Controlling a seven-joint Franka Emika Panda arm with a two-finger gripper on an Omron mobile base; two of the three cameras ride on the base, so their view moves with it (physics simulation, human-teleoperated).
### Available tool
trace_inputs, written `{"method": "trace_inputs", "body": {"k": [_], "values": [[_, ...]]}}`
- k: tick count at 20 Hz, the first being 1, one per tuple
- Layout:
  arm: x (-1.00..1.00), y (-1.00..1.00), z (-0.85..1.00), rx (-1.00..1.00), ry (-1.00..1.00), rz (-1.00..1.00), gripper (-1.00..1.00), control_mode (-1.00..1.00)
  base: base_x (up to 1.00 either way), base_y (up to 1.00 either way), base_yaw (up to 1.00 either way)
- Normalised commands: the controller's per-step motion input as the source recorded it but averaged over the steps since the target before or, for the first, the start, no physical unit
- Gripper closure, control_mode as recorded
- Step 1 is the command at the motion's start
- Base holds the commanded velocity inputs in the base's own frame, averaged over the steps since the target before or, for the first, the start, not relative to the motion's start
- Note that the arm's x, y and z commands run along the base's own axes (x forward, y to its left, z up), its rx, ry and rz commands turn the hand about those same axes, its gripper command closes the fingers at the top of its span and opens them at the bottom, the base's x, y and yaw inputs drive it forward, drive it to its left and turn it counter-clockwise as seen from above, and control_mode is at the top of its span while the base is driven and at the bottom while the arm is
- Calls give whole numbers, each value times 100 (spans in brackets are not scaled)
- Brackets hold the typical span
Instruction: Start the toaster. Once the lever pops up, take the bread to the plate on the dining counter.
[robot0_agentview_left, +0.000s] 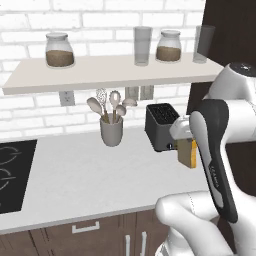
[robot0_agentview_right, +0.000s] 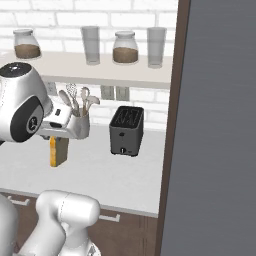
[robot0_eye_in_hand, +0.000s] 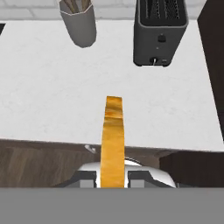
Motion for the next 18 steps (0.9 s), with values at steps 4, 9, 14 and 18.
{"method": "trace_inputs", "body": {"k": [4, 9, 14, 18], "values": [[-7, 0, 0, 2, -1, -9, 100, -100, 0, 0, 0], [-2, -7, 0, 1, 0, 0, 100, -100, 0, 0, 0], [0, 0, 0, 0, 0, 0, 100, 100, -1, 0, 0], [0, 0, 0, 0, 0, 0, 100, 100, -44, 8, 10]]}}
